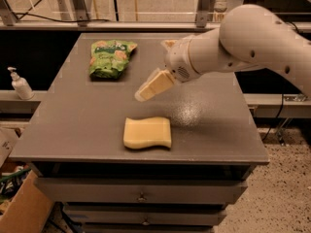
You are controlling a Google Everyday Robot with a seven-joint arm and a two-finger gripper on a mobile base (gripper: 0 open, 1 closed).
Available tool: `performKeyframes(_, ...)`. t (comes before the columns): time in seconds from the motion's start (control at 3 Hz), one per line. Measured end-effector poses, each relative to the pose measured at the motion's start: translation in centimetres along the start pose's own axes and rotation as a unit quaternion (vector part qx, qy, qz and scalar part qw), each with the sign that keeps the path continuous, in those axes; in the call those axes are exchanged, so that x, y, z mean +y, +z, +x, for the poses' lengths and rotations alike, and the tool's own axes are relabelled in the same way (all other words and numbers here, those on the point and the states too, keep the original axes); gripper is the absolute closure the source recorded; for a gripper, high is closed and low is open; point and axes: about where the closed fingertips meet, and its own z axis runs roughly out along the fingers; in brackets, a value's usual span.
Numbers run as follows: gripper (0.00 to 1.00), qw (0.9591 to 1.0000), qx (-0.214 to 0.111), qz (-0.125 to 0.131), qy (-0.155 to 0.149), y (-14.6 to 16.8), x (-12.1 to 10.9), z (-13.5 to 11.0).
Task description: Pick green rice chip bag
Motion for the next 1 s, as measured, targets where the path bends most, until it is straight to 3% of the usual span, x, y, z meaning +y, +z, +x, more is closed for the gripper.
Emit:
performKeyframes(0.33,0.00,0.9993,-0.020,0.032,0.002,2.9,-2.3,0.5)
performKeyframes(1.0,0.00,0.9978,-0.034,0.050,0.026,9.2,-4.6,0.3)
